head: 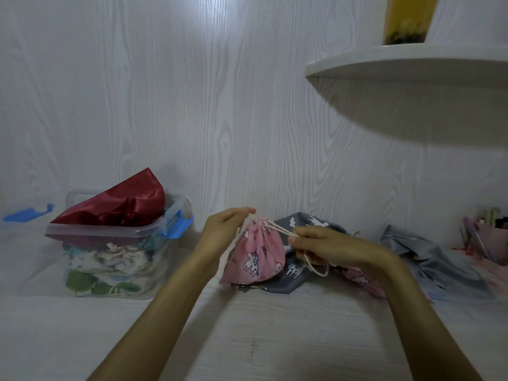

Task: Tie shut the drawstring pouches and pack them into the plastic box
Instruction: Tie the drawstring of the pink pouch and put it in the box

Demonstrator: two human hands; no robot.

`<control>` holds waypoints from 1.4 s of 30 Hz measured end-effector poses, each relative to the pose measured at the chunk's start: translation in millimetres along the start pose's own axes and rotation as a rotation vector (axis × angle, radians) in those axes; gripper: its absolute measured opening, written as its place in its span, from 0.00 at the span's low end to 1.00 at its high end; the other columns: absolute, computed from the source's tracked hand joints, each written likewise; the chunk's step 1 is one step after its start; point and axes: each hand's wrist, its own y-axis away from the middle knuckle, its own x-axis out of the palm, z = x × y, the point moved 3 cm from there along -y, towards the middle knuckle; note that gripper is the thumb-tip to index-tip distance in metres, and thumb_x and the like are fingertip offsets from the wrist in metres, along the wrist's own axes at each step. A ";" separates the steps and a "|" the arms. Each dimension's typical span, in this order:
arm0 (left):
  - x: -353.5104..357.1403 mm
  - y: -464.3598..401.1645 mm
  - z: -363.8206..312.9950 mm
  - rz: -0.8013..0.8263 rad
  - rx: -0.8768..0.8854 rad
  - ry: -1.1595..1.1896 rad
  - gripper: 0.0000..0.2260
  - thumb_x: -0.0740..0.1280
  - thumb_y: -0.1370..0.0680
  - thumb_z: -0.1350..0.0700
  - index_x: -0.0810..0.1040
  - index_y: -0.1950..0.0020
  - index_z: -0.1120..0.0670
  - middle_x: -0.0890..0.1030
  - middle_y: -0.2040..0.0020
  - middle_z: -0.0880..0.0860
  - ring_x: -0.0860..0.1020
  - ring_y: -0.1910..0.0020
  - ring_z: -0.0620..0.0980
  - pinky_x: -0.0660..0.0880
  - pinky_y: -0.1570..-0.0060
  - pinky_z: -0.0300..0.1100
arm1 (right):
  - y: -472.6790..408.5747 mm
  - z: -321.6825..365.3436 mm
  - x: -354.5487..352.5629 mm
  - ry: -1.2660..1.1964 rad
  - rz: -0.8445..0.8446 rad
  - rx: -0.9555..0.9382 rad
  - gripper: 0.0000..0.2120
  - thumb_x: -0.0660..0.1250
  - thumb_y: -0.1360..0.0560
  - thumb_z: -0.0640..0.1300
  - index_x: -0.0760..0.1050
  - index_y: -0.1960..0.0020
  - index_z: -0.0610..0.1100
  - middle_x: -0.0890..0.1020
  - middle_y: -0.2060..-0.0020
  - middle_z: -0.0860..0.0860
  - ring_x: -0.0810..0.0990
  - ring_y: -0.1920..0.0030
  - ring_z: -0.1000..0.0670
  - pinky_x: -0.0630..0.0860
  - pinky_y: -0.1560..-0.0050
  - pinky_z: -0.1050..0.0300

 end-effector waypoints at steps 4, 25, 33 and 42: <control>7.5 -2.5 -1.9 0.157 -0.076 0.414 0.08 0.58 0.18 0.56 0.76 0.45 0.54 0.84 0.47 0.49 0.80 0.45 0.43 0.77 0.52 0.33 | -0.6 8.7 12.4 -0.001 0.124 0.001 0.19 0.48 0.17 0.44 0.62 0.66 0.46 0.72 0.70 0.54 0.66 0.71 0.58 0.64 0.69 0.68; 18.1 4.2 -7.1 0.338 -0.130 -0.059 0.07 0.68 0.26 0.55 0.85 0.54 0.55 0.79 0.69 0.49 0.73 0.69 0.46 0.69 0.63 0.37 | 12.8 5.2 -17.0 -0.083 -0.129 0.184 0.18 0.56 0.19 0.44 0.68 0.67 0.43 0.78 0.73 0.52 0.71 0.68 0.52 0.67 0.62 0.60; 0.0 -0.7 -2.9 0.280 -0.387 0.581 0.09 0.61 0.21 0.61 0.80 0.46 0.57 0.79 0.69 0.47 0.75 0.72 0.41 0.75 0.73 0.32 | 23.5 -0.2 -29.5 -0.207 -0.243 0.242 0.17 0.57 0.20 0.43 0.71 0.66 0.43 0.79 0.67 0.47 0.76 0.65 0.50 0.72 0.59 0.59; 40.1 26.9 -8.0 0.693 -0.145 -0.471 0.12 0.62 0.23 0.59 0.80 0.49 0.66 0.75 0.61 0.54 0.67 0.67 0.45 0.62 0.68 0.37 | 17.0 22.6 -25.6 -0.365 -0.307 0.046 0.16 0.62 0.21 0.46 0.73 0.66 0.43 0.79 0.71 0.49 0.76 0.68 0.52 0.75 0.58 0.60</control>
